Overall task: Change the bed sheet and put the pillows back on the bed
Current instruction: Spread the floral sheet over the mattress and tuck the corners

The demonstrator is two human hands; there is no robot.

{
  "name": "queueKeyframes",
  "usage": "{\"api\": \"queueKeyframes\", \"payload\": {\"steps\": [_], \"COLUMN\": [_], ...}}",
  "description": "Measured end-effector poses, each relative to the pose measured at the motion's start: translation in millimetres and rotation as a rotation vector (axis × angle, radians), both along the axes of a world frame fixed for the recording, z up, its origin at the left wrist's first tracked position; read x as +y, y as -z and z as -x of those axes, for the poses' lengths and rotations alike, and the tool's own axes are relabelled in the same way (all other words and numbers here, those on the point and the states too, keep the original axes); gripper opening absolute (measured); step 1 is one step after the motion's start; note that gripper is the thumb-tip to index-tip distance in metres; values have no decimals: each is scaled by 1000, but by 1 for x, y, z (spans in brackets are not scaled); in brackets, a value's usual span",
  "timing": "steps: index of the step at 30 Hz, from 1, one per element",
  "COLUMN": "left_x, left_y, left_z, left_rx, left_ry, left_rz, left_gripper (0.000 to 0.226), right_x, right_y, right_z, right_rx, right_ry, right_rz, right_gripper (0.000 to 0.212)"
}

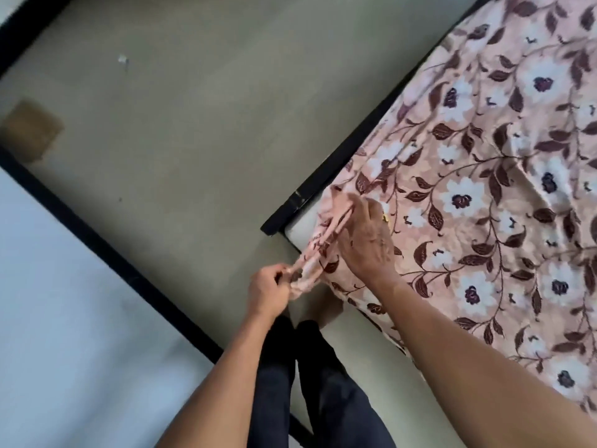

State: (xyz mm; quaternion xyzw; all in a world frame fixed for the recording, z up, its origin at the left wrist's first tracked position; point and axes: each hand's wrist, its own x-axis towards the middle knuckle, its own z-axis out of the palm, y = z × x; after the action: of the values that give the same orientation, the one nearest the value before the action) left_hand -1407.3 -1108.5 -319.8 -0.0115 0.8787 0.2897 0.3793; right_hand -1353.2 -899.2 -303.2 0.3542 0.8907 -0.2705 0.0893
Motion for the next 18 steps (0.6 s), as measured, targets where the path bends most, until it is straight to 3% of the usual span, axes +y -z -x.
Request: {"api": "queueKeyframes", "payload": {"steps": [3,6,9,12,14,16,18], "left_x": [-1,6,14,5,-5,-14,-10], "left_y": [23,39,49,62,63,51,32], "left_z": [17,37,44,28,13,-7,-26], "left_rx": [54,87,162,160,148,351,560], "left_ry": [-436,-766,-881,-1002,-923,-683,-399], "left_rz": [58,-19,-108,-196,-104,-6,-92], "left_gripper": [16,26,18,7,19,33,35], "right_x": [1,2,2,0,1,0,-2], "right_y": [4,13,29,29,22,15,11], "right_z": [6,11,13,13,13,15,22], "right_rx": [35,91,124,96,28,-54,-99], "right_ry": [-104,-265,-374,-425,-473,-544,-606], "right_rz": [-69,-40,-36,-88,-170,-227,-246], "right_gripper": [68,54,38,38,48,57,58]}}
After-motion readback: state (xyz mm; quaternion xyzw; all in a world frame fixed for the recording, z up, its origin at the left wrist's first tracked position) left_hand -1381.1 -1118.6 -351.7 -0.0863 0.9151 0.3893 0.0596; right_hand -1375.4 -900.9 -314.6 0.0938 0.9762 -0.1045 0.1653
